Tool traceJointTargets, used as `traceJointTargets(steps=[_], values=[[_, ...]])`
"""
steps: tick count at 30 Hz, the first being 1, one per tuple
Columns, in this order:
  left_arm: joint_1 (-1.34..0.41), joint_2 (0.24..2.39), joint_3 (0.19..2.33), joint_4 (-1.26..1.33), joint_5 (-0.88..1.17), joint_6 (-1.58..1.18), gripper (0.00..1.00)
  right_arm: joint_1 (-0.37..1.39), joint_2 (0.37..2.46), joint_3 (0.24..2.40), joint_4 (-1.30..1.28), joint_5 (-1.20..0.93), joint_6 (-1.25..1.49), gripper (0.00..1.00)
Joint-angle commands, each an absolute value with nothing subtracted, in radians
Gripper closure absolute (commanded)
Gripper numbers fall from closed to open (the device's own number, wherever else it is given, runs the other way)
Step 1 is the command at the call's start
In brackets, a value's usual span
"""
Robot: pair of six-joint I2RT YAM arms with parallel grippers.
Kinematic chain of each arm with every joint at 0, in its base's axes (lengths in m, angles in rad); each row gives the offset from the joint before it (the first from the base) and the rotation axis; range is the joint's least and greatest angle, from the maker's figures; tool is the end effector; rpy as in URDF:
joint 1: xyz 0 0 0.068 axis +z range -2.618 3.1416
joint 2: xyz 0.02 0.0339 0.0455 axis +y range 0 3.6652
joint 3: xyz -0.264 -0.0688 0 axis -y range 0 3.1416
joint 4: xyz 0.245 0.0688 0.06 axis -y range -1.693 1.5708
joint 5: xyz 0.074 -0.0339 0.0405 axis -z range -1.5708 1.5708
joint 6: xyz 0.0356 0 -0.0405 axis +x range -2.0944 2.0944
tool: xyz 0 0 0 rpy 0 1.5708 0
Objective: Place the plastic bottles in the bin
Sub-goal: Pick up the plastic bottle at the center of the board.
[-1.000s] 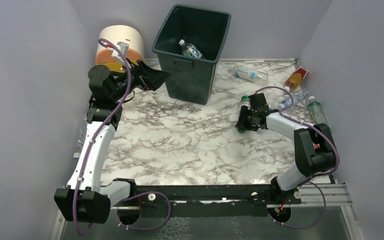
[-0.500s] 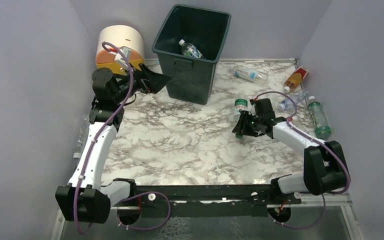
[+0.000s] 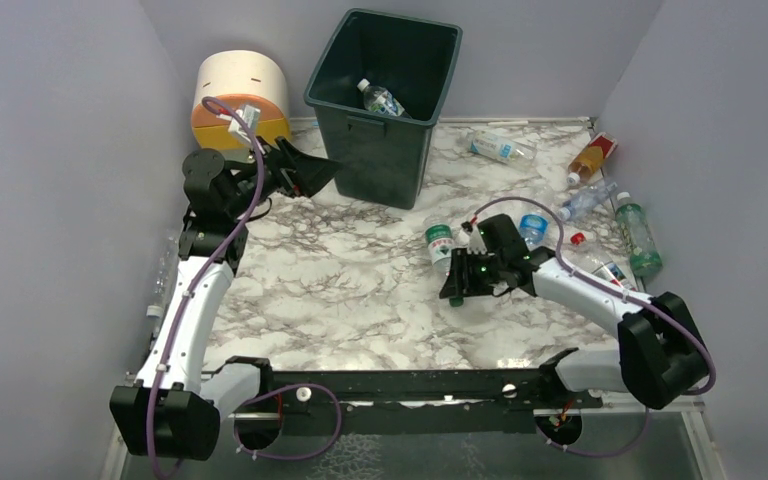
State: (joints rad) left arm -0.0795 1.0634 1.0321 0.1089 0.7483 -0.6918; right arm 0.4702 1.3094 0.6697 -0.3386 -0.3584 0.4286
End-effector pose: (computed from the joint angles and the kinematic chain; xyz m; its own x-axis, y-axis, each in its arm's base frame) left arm 0.2356 -0.0431 0.4043 -0.4090 -0.4364 -0.8014 0.6149 0.5172 -0.5954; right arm 0.2119 0.1217 0.1814 -0.9215 -0.0318 -0.3870 -0.2374 0.8348 0.4967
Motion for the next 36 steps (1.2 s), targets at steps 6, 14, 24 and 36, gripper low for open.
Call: traceJointTargets(steps=[6,14,24,36], values=[[-0.074,1.022,0.976,0.163,0.824,-0.742,0.01,0.599,1.132,0.688,-0.425,-0.335,0.461,0.54],[-0.075,1.028,0.899,0.296,0.919,-0.883,0.01,0.625,1.034,0.801,-0.427,-0.5,0.385,0.53],[-0.091,1.019,0.861,0.296,0.916,-0.901,0.01,0.696,1.114,0.981,-0.383,-0.507,0.396,0.53],[-0.103,0.997,0.827,0.297,0.91,-0.917,0.01,0.85,1.23,1.14,-0.333,-0.424,0.405,0.53]])
